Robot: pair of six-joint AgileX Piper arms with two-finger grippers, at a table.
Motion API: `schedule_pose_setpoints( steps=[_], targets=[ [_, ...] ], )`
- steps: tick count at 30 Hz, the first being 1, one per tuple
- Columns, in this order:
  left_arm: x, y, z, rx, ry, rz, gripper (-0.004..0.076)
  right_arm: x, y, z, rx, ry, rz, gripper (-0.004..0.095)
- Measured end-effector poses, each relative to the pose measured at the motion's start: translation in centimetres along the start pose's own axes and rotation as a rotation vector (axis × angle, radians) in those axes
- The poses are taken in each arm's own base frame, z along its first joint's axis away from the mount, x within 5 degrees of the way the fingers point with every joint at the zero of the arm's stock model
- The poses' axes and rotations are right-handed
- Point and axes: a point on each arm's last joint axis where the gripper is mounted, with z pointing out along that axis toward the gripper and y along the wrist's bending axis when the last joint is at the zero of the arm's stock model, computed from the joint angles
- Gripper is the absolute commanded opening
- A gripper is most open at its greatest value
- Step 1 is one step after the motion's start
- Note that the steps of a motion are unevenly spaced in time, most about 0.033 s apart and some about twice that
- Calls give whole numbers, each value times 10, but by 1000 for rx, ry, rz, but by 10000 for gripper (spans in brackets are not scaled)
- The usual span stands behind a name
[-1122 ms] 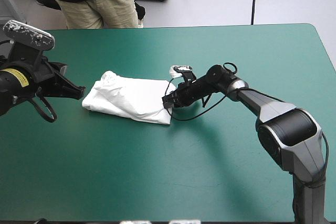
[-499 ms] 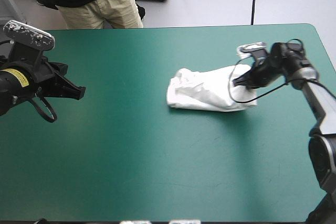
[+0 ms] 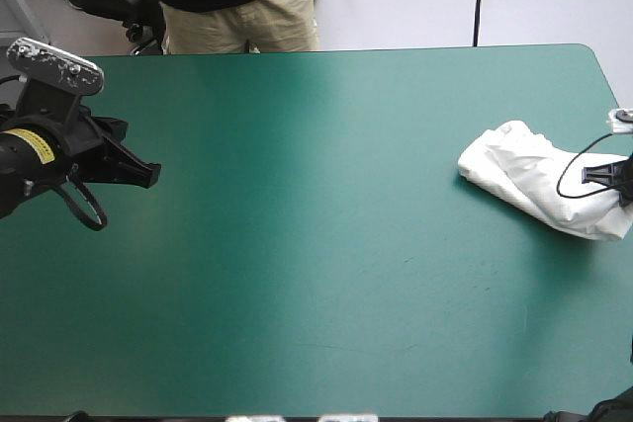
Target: Fold the cloth
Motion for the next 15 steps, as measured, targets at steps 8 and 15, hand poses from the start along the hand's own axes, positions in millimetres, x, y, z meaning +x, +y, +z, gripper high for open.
schedule_pose_setpoints(
  steps=[8, 15],
  targets=[
    [0, 1, 0, -7, 1, 10, -17, 16, -3, 18, -11, 54, 43, 524],
    [2, 5, -6, -46, -12, -9, -17, 15, 4, -6, -87, -56, 68, 856]
  ],
)
